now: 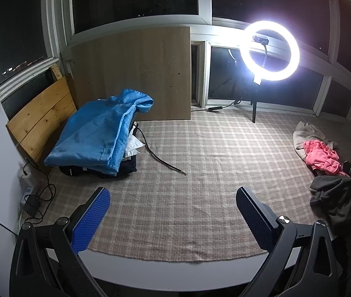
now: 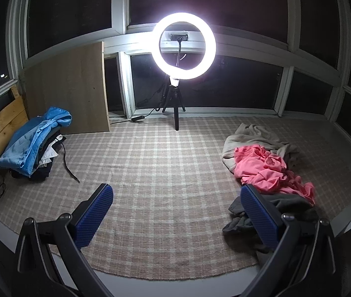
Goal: Fold clothes
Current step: 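Move both tools toward the clothes heap with the dark grey shirt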
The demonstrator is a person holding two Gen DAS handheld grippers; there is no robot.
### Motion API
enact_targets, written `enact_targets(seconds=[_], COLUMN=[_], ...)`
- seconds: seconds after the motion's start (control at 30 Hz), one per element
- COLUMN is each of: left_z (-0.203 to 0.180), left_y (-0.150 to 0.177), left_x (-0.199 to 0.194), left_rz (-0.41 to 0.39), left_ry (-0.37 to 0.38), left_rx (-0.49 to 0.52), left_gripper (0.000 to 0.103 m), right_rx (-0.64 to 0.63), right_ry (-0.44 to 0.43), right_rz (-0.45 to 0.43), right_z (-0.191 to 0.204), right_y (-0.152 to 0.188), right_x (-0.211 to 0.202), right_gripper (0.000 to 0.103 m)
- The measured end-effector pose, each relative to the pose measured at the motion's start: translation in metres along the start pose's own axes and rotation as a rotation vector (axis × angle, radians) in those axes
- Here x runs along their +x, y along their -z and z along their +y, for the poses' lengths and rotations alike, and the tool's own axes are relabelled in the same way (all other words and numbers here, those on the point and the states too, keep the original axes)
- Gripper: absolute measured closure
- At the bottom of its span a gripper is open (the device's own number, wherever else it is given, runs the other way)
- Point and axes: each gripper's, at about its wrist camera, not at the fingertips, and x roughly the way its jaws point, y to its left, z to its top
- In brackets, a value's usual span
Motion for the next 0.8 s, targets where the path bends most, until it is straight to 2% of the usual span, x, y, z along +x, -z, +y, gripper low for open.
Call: enact_targets(seconds=[0.3, 0.5, 0.8], left_z=[0.0, -0.001, -0.029], left_y=[-0.004, -0.004, -0.015], left_x=[0.018, 0.029, 0.039], left_rz=[0.027, 0.036, 0.033], left_ry=[0.046, 0.084, 0.165], left_rx=[0.006, -0.007, 0.105], left_gripper=[0.001, 0.001, 0.001], right_rx=[0.0, 0.008, 0.035], right_ry=[0.005, 0.04, 0.109], right_rz=[-0.008, -0.008, -0.01], right_z=[-0.004, -0.008, -0.015], right_y=[-0.002, 0.003, 0.011], right_x=[0.001, -0.002, -0.01], right_gripper=[0.0, 0.0, 0.0])
